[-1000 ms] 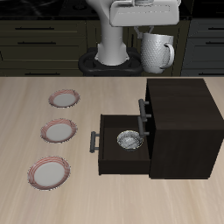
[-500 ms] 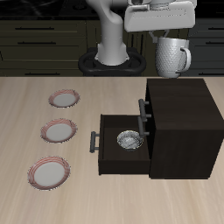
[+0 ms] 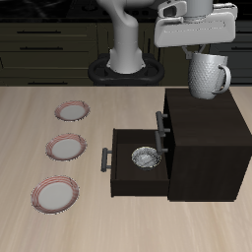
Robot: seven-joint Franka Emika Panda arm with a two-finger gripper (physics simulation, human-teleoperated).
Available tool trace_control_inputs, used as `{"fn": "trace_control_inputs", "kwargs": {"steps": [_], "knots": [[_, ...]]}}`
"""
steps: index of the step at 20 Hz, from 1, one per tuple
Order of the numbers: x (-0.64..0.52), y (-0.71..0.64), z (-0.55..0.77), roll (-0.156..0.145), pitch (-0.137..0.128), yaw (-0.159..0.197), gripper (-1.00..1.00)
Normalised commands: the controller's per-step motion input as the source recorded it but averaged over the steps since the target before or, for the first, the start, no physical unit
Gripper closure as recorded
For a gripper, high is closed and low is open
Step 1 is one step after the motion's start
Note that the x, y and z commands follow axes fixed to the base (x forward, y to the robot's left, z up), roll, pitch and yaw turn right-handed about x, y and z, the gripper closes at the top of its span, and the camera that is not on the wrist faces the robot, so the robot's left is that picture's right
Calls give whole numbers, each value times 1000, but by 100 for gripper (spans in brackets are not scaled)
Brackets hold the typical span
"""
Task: Place the porcelain mug on top of the cabinet
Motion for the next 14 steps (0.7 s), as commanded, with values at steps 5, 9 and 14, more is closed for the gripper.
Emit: {"fn": "trace_control_inputs", "kwargs": {"steps": [5,9,14], "knots": [[212,175,-161,-18,36,-3,100],[208,49,-99,-19,15,5,100],[76,-23,-165,-15,21,17,100]]}}
